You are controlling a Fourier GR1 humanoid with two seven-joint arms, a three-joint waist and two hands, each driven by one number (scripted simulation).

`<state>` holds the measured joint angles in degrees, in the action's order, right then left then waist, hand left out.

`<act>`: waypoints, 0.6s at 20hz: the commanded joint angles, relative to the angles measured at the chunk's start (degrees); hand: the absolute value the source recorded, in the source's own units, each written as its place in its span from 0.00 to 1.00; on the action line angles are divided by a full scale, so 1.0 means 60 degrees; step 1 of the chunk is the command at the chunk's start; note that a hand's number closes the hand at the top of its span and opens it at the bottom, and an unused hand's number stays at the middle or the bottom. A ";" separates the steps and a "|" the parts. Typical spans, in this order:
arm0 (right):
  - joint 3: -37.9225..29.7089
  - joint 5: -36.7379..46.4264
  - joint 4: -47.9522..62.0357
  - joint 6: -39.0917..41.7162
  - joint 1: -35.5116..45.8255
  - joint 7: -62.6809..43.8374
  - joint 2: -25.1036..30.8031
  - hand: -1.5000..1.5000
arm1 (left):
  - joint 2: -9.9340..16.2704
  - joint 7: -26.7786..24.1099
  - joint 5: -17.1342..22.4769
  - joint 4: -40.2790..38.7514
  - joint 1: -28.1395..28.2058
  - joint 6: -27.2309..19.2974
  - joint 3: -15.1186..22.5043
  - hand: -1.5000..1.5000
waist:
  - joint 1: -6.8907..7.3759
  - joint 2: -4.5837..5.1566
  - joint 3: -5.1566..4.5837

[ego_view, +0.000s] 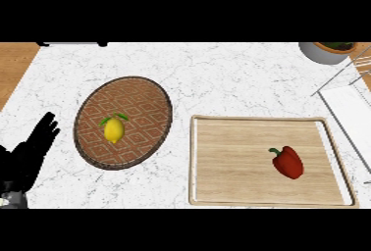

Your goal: Pick the squash from the tray and place it in the tiered shelf

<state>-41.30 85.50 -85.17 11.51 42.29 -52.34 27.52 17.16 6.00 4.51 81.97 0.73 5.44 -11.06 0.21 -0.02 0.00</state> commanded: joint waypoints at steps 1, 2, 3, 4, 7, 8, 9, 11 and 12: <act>0.0160 -0.0495 -0.0002 -0.0509 0.0228 -0.0260 0.0187 0.00 | -0.0174 0.0070 -0.0047 0.0367 0.0290 -0.0016 0.0049 0.50 | 0.0032 -0.0003 0.0000; -0.0208 -0.0927 -0.0779 -0.0762 -0.0425 0.0125 -0.0091 0.00 | 0.0038 0.0022 -0.0039 0.0215 0.0282 0.0120 -0.0065 0.50 | -0.0035 -0.0016 0.0001; -0.0339 -0.1118 -0.0543 -0.0817 0.0048 -0.0110 -0.0027 0.00 | -0.0073 0.0212 -0.0113 0.0333 0.0124 -0.0085 0.0002 0.50 | -0.0012 -0.0011 0.0002; -0.0320 -0.1155 -0.1109 -0.0656 -0.0053 -0.0256 -0.0064 0.00 | -0.0109 0.0324 -0.0009 -0.0262 -0.0378 -0.0151 -0.0128 0.50 | -0.0088 -0.0011 -0.0003; -0.0442 -0.1655 -0.1368 -0.0734 0.0542 -0.0584 -0.0093 0.00 | 0.0035 0.0520 -0.0036 0.0284 -0.0085 0.0024 -0.0046 0.50 | -0.0025 -0.0027 -0.0001; -0.0785 -0.1882 -0.0843 -0.1518 0.0234 -0.0385 -0.0081 0.00 | -0.0198 0.0429 -0.0088 0.0551 0.0205 -0.0116 0.0030 0.50 | 0.0016 -0.0010 0.0004; -0.0699 -0.2068 -0.1832 -0.0711 0.0511 -0.0686 -0.0122 0.00 | -0.0142 0.0356 -0.0146 0.0755 0.0452 -0.0072 0.0050 0.50 | -0.0017 -0.0049 0.0000; -0.0722 -0.2403 -0.2456 -0.0582 0.0570 -0.0773 -0.0138 0.00 | -0.0077 -0.0322 -0.0183 -0.0315 0.0080 0.0122 -0.0091 0.50 | -0.0117 -0.0032 -0.0011; -0.0708 -0.2456 -0.3006 -0.0598 0.0363 -0.0913 -0.0325 0.00 | -0.0167 0.0198 -0.0265 0.0118 -0.0081 -0.0148 0.0011 0.50 | -0.0116 -0.0041 -0.0005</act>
<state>-45.27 73.81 -95.81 6.69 44.37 -54.82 26.70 16.29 6.70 3.59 83.11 1.37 5.11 -11.08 -0.12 -0.18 -0.01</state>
